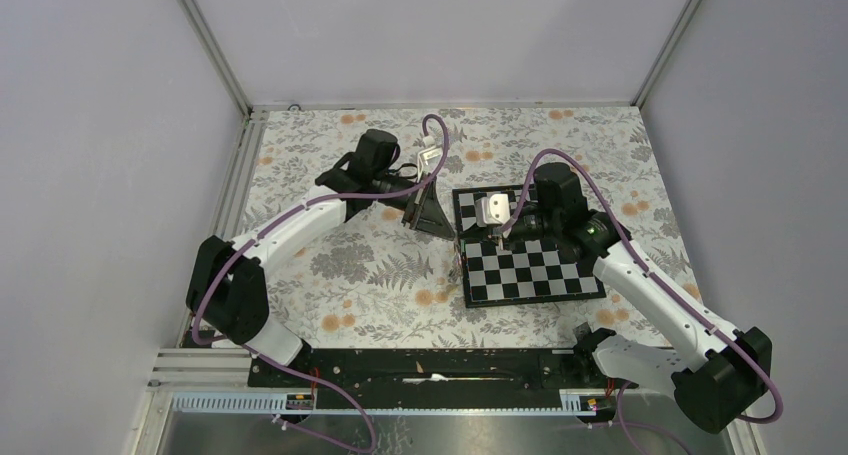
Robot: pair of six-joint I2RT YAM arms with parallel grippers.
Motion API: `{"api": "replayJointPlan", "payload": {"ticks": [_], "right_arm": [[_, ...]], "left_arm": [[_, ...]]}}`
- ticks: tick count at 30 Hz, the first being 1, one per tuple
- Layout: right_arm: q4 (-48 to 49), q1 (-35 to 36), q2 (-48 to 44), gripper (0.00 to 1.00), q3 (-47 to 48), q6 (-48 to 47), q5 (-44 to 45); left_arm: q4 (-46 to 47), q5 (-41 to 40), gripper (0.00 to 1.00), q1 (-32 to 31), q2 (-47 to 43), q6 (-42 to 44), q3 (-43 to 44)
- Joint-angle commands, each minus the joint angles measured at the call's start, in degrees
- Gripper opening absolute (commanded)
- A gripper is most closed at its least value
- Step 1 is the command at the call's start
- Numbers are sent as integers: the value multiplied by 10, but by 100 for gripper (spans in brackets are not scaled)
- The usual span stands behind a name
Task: Put the keys on the keyring
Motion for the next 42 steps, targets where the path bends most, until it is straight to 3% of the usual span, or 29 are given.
{"api": "replayJointPlan", "payload": {"ticks": [1, 42], "right_arm": [[23, 1, -10, 0, -1, 7, -16], [59, 2, 1, 0, -15, 34, -18]], "left_arm": [[29, 12, 0, 2, -10, 3, -1], [63, 66, 0, -2, -23, 10, -21]]}}
